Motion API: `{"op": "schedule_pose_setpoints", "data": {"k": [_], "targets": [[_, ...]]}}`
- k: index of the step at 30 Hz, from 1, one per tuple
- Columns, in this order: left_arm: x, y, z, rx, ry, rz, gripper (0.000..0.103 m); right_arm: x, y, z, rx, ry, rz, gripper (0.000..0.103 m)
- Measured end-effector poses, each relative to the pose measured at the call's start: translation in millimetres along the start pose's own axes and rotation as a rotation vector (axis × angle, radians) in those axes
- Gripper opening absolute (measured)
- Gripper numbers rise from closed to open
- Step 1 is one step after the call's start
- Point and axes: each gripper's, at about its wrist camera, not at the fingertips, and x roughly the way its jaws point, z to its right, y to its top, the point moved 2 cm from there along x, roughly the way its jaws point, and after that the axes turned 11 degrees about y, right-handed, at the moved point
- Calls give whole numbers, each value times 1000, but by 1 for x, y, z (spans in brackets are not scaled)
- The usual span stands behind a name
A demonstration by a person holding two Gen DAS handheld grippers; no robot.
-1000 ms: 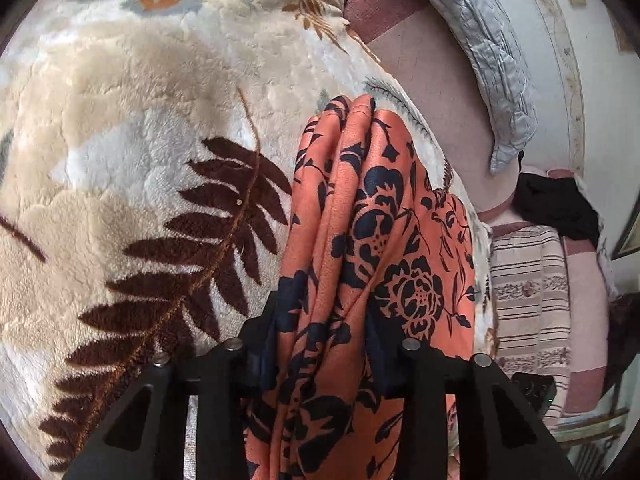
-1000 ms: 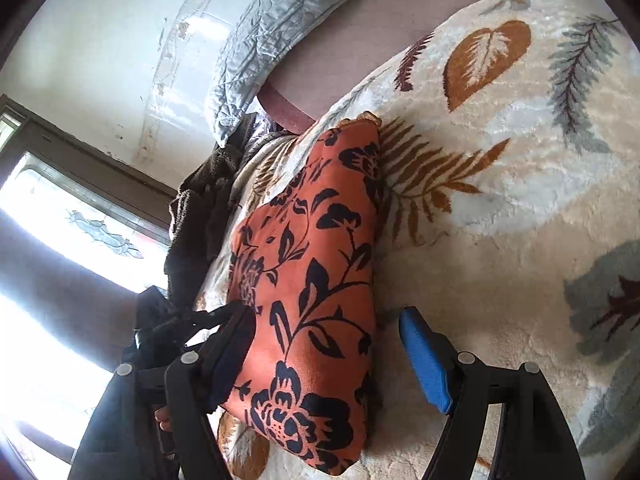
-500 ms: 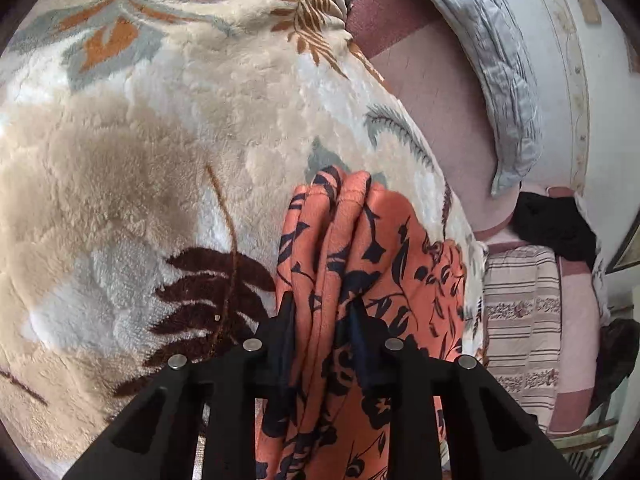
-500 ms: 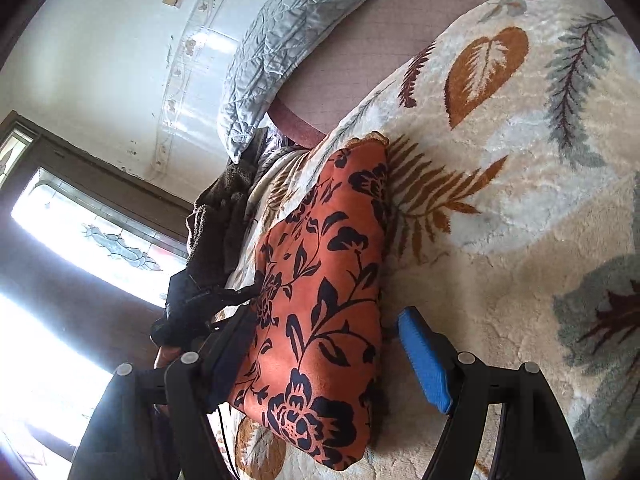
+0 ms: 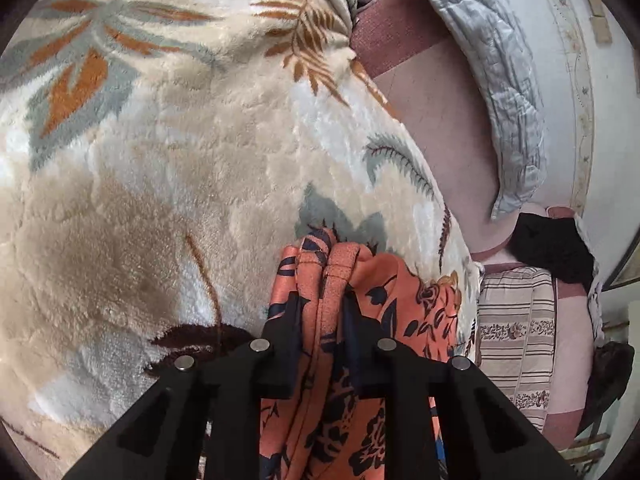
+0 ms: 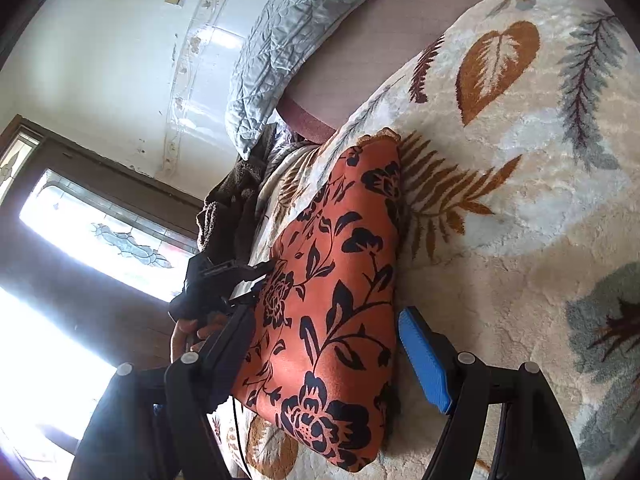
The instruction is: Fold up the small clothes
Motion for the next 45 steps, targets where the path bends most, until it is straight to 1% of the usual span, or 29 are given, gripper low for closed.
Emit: {"op": "schedule_pose_setpoints", "data": {"k": [1,2,3,4,5,8,10,12,13,15,17,18,21,22,24,29,32,36,40,43,45], "targets": [[-9,-3,-1,-10,16,25,34,-1,0,0,-1,1,2,78],[-20,-7,-2,-11,41,52,54,-2,1,0,-2,1,7,78],[-32,-12,-1,5,51,85,61,-3,1,0,-1,1,13,78],[-45,-19,0,32,51,114,64,-5,2,1,1,4,18,78],[-57,-28,2,64,44,133,65,-7,2,2,5,4,23,78],[-83,-66,4,141,-8,146,67,-8,2,5,21,0,29,78],[-90,-92,4,197,-1,143,67,-6,0,6,28,2,23,78],[-85,-110,7,214,7,147,67,-3,-3,4,21,-2,11,78],[-84,-117,6,223,29,161,67,-2,-5,3,11,-7,9,78],[-79,-126,2,205,117,201,67,1,-7,-1,-17,-14,-5,78],[-81,-136,0,218,211,274,67,1,-12,-4,-53,-35,-10,78],[-83,-142,-1,224,239,301,67,0,-15,-3,-61,-50,-9,78],[-89,-157,7,297,317,370,67,-8,-25,5,-47,-130,7,78],[-88,-159,9,334,334,395,67,-10,-28,7,-29,-144,11,78],[-90,-165,10,379,356,409,67,-15,-32,11,6,-170,14,78],[-102,-172,5,421,345,430,67,-31,-53,2,34,-200,39,78],[-113,-172,2,419,334,456,67,-36,-66,-5,40,-208,48,78],[-119,-170,-5,402,337,460,67,-35,-77,-14,43,-211,44,82],[-123,-171,-5,412,345,483,67,-28,-79,-20,34,-210,32,82],[-122,-171,-3,420,343,483,67,-24,-78,-22,31,-204,29,83],[-119,-171,-1,428,332,468,68,-22,-73,-23,27,-198,27,84]]}}
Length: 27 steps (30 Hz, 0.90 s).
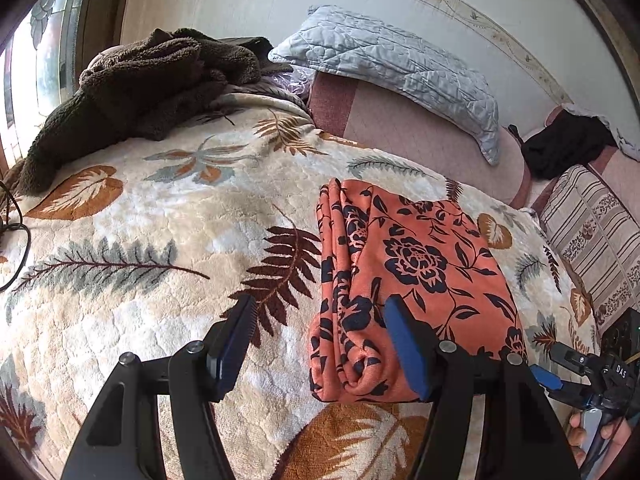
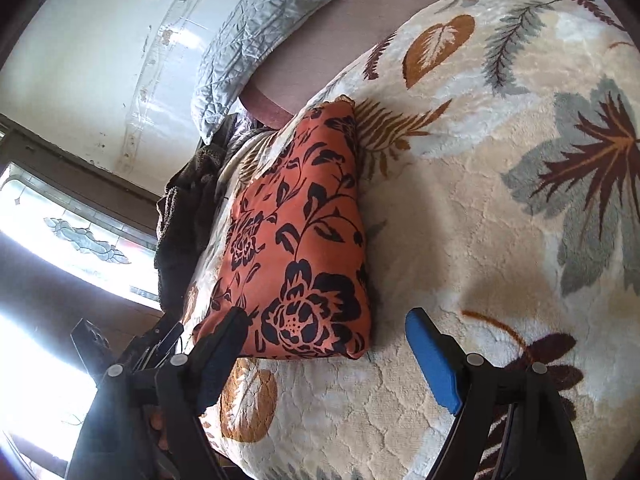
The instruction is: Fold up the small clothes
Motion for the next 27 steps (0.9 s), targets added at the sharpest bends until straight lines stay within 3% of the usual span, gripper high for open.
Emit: {"op": "schedule_pose_setpoints", "data": {"k": [4,6,8,12,13,14,15,18,22,25,27], "targets": [[12,15,1,-57,-128,-75,83,9,23,-2,-30,-1,-7,87],[29,26,7,-54,-193,-140,84,23,41,1,-31,10,-26,89],[52,32,15,-37,-199,-182,84,40,60,7,-17,2,-35,89],[108,16,28,19,-138,-347,82,91,81,21,23,-7,-123,89],[112,12,29,18,-137,-341,74,105,80,21,30,-3,-175,88],[110,12,33,25,-168,-318,42,114,81,14,-22,-55,-202,71],[109,12,36,12,-205,-350,35,121,82,4,-66,-84,-238,44],[96,20,51,17,-166,-312,29,112,89,-25,-176,-122,-242,34],[58,32,93,35,-243,-209,28,59,102,-59,-312,-121,-164,33],[49,33,133,53,-291,-182,30,12,118,-44,-300,-115,-103,34],[63,25,153,68,-262,-202,38,-6,129,-12,-229,-98,-91,38]]}}
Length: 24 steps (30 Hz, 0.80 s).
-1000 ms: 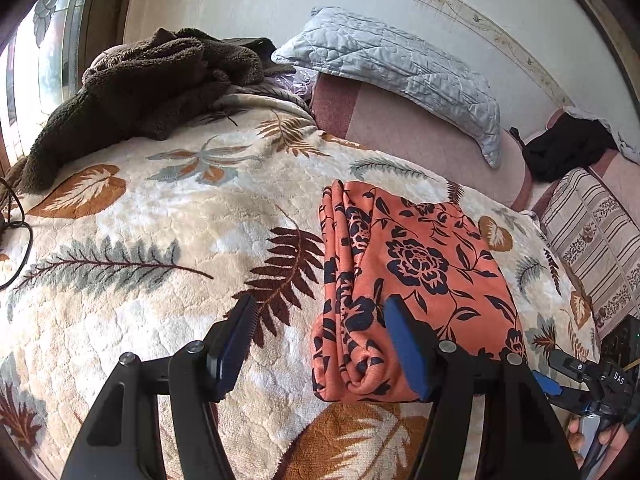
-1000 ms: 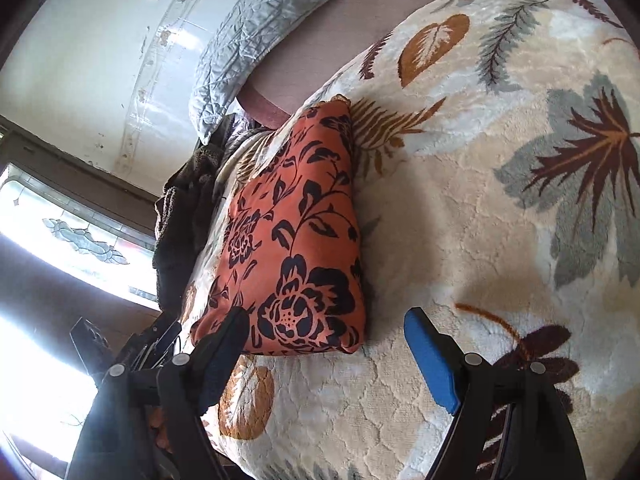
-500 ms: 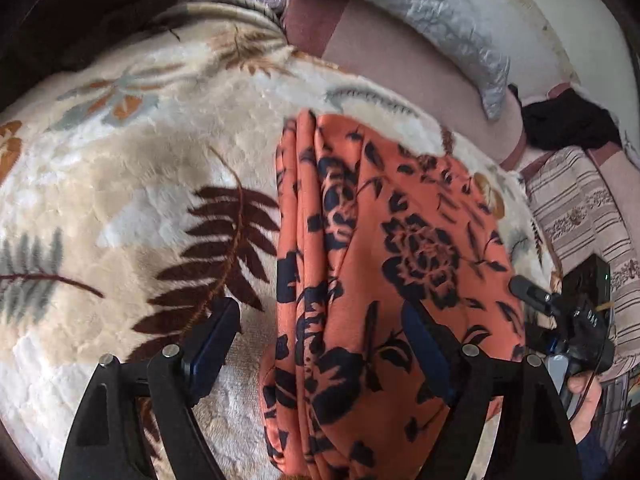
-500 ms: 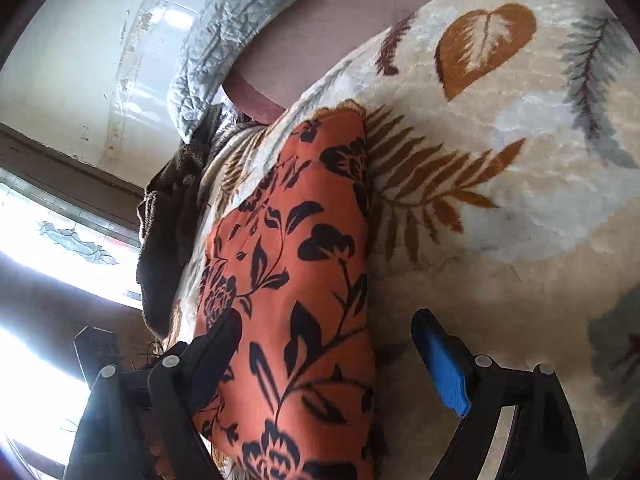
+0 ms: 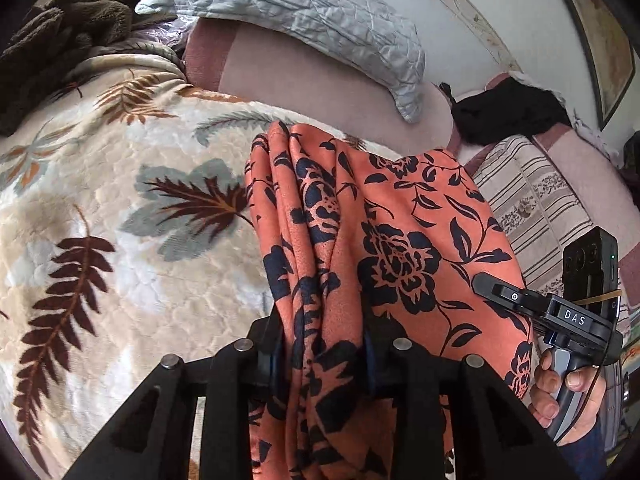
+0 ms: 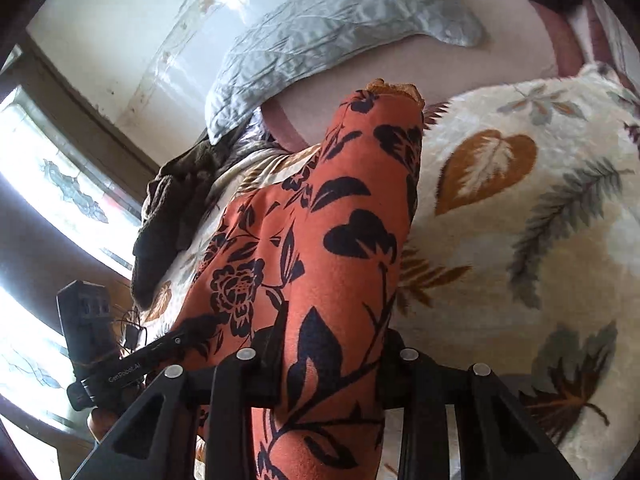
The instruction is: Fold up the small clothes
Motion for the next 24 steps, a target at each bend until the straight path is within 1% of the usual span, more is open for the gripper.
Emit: {"op": "schedule_pose_setpoints", "data": {"k": [1,2,3,4,5,6,8,9,10,11,12,13,14,15,16,17,18,19,20,21,22,23,24], "targets": [[15,-4,5,3,42,-33,43,-1,-2,22,41,-4,-14,42],[30,-10,6,10,104,-67,44,0,-5,44,89,-39,-9,50],[40,-14,6,19,150,-93,44,-1,-10,65,128,-97,1,52],[39,-19,4,19,143,-93,48,-3,-16,77,143,-159,-6,52],[31,-23,2,16,136,-75,49,-10,-21,81,146,-155,18,52],[20,-26,1,21,144,-47,51,-20,-25,79,141,-117,51,52],[-8,-31,0,37,160,26,52,-38,-27,60,78,-113,112,52],[-18,-34,-1,47,147,50,53,-45,-25,48,49,-101,135,52],[-26,-37,1,58,132,64,55,-50,-23,35,25,-67,154,54],[-29,-39,3,70,129,78,56,-50,-20,24,5,-27,158,64],[-27,-41,4,88,141,79,56,-47,-16,14,-14,8,152,72],[-19,-44,5,109,160,63,56,-40,-12,8,-25,37,136,74],[-6,-48,4,127,187,31,56,-29,-10,5,-27,55,115,75],[7,-52,1,134,217,-6,56,-14,-6,8,-19,51,92,75],[17,-55,-3,129,224,-31,58,2,-4,17,12,27,62,75],[20,-56,-6,112,205,-31,58,23,-2,32,75,1,13,75],[18,-55,-8,93,196,-31,58,35,0,47,141,-16,-10,73],[12,-54,-8,82,197,-26,58,32,0,50,162,-12,14,73],[5,-52,-7,84,198,-11,59,24,1,40,141,12,42,75],[-3,-52,-5,96,214,12,59,15,-1,24,98,45,67,75],[-11,-53,-3,109,240,34,61,5,-5,10,60,53,90,75],[-20,-54,-1,117,262,51,66,-6,-12,-3,32,24,108,76],[-28,-57,0,117,279,64,69,-16,-21,-15,0,-28,121,79]]}}
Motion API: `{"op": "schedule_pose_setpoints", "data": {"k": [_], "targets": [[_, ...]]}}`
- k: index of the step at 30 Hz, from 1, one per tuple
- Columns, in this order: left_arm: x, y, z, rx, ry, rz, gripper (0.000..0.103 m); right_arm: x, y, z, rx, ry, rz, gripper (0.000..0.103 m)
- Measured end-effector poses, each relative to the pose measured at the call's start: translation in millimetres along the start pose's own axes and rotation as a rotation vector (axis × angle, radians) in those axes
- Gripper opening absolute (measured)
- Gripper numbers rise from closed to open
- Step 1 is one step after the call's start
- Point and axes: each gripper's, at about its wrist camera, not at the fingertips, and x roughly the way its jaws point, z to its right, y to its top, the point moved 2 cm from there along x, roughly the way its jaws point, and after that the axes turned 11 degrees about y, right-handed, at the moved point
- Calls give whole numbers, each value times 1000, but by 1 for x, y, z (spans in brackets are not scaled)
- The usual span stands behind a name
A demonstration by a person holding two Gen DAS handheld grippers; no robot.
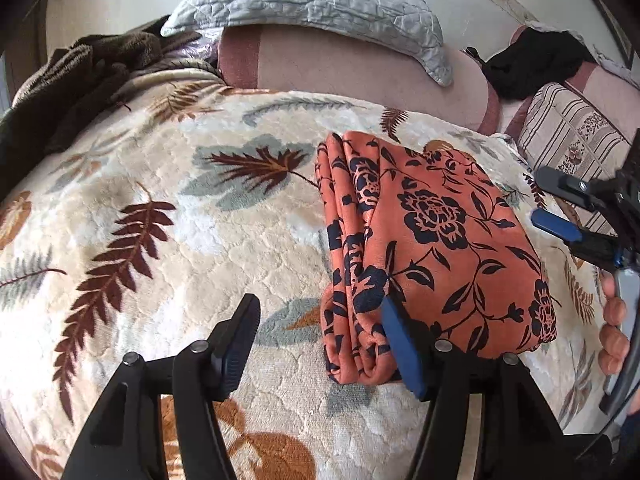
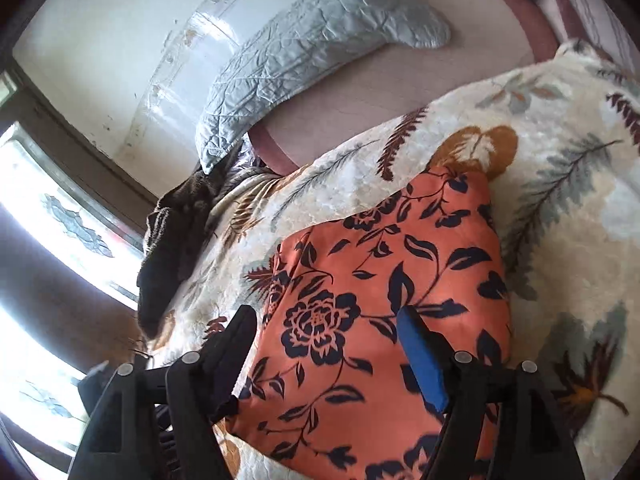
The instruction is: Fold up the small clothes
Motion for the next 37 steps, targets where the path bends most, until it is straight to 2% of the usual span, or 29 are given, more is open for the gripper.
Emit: {"op": "schedule_pose_setpoints", "data": {"k": [1,6,10,13,18,25,29,34,37], "targets": [[-9,-2,-1,-5,19,10,75,-12,-10,-11,-38,-44,14,80],[-61,-21,-4,-37,73,68,87,-62,-80,-46,-162,-222,1,92],[-96,-38,-3,-86,102,83,93,-91,-131,-49,-149,-338,-11,96],[-114,-50,1,-86,94,68,94,-113,-150,-55,-153,-405,-1,99],[-146,-60,16,-54,112,116,100,-140,-146,-80,-240,-483,48,99],[-169,-57,29,-54,123,180,103,-147,-132,-96,-302,-505,60,100],[-167,-53,35,-38,132,185,103,-142,-125,-98,-307,-495,55,100],[-156,-48,37,-45,96,164,103,-132,-117,-96,-306,-484,45,100],[-148,-42,40,-39,102,158,103,-124,-113,-95,-312,-479,36,100]]}}
